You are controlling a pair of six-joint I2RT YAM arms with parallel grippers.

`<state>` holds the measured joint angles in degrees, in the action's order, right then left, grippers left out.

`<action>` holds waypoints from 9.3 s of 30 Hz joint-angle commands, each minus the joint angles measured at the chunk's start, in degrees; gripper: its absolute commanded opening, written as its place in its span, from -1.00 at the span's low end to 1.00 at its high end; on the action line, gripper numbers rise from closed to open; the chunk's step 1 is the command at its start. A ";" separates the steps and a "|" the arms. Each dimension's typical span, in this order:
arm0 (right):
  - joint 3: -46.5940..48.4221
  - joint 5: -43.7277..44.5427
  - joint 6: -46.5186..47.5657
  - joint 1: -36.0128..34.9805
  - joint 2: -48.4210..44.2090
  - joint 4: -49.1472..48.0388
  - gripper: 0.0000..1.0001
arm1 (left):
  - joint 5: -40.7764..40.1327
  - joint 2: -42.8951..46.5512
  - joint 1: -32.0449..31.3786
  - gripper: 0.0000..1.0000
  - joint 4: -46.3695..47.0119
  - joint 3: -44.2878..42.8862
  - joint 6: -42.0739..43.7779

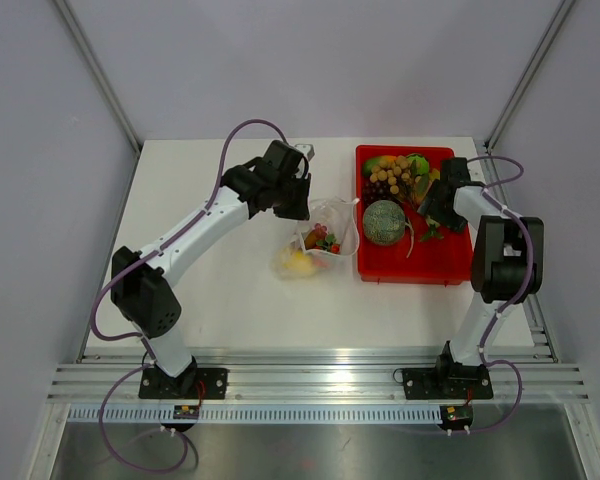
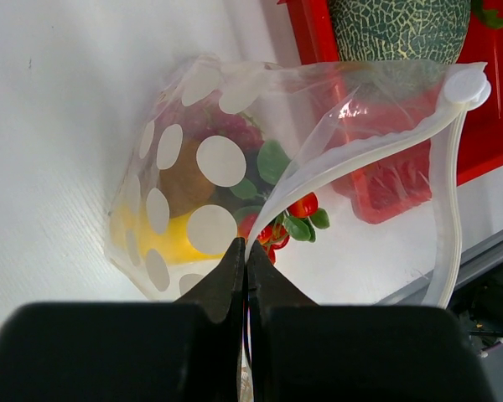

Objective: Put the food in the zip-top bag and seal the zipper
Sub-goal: Pick up the fake vegetable from the bin, then place the fake vegetable in the zipper food storage bag, then adjust the fake vegetable in the bin, then pick up the fake fruit from the bin.

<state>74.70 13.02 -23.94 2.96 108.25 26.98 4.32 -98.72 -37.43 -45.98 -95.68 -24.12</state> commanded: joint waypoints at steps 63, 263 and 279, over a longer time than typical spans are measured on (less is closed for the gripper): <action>-2.53 -15.21 -12.27 -42.86 -31.43 3.87 -0.01 | 1.83 2.83 0.34 -1.00 3.35 1.46 -0.31; 7.05 -8.88 31.42 -13.95 5.85 -7.82 -0.58 | 4.29 2.48 1.92 -1.00 3.08 4.89 1.88; -0.25 -15.91 20.08 -13.95 -20.34 2.45 -0.92 | 5.70 0.72 2.54 -1.00 3.61 2.43 2.41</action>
<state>74.85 -0.05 -0.75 -10.72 93.12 27.77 9.08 -97.10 -35.57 -44.03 -91.02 -22.33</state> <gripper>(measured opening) 0.129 0.007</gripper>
